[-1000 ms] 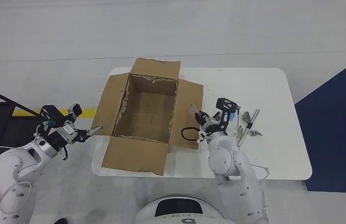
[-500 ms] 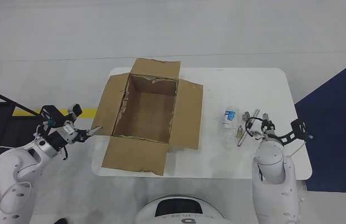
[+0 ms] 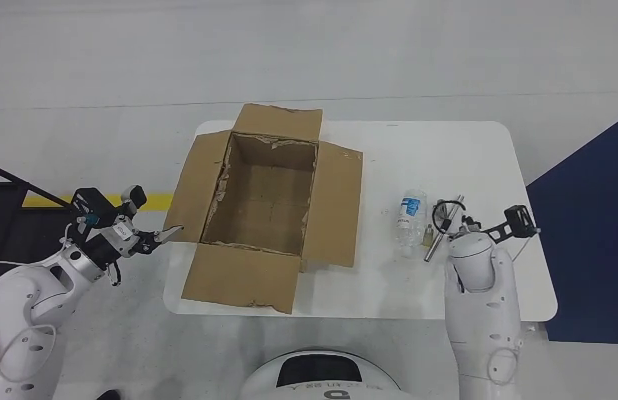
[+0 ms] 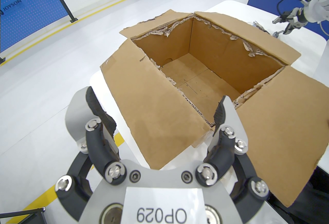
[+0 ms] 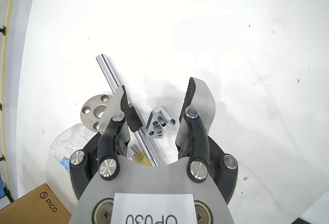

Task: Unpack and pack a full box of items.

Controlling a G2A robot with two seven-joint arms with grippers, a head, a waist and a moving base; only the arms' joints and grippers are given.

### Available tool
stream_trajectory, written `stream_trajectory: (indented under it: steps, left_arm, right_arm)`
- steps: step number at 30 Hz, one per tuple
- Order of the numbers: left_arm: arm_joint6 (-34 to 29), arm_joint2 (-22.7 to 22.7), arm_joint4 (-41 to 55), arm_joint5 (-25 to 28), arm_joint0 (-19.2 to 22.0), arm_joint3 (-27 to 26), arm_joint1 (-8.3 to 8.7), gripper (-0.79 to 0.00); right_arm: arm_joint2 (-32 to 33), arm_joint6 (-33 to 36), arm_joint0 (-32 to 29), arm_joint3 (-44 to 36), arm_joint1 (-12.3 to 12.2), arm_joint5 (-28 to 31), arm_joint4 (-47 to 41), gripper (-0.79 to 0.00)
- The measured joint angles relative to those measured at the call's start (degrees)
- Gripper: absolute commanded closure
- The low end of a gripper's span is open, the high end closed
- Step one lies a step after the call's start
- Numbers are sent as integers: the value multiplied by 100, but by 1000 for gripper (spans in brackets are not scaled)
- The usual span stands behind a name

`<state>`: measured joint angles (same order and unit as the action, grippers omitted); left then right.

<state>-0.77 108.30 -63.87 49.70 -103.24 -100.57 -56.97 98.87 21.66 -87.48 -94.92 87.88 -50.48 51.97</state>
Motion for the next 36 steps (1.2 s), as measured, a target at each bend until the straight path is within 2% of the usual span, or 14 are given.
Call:
stream_trajectory:
  steps: [7, 10, 11, 13, 14, 22, 28, 32, 36]
  left_arm:
    - [0, 0, 0, 0, 0, 0, 0, -785]
    - [0, 0, 0, 0, 0, 0, 0, -785]
    - [0, 0, 0, 0, 0, 0, 0, -785]
    - [0, 0, 0, 0, 0, 0, 0, -785]
    - [0, 0, 0, 0, 0, 0, 0, -785]
    - [0, 0, 0, 0, 0, 0, 0, -785]
    - [0, 0, 0, 0, 0, 0, 0, -785]
    - [0, 0, 0, 0, 0, 0, 0, -785]
    - [0, 0, 0, 0, 0, 0, 0, -785]
  right_arm:
    - [-186, 298, 26, 43, -34, -39, 257, -360]
    - [-228, 392, 17, 36, -48, -80, 352, -326]
    - [-241, 434, 19, 49, -55, -99, 400, -289]
    - [-253, 496, 37, 77, -66, -136, 472, -148]
    - [-252, 532, 49, 90, -73, -150, 505, 0]
    - [-195, 655, 32, 22, -103, -206, 559, 0]
    - [-17, 540, -88, -316, -100, -224, 309, 0]
    - [125, 188, -390, -1080, -43, 197, -405, 0]
    - [-220, -47, -754, -1735, 14, 915, -976, 0]
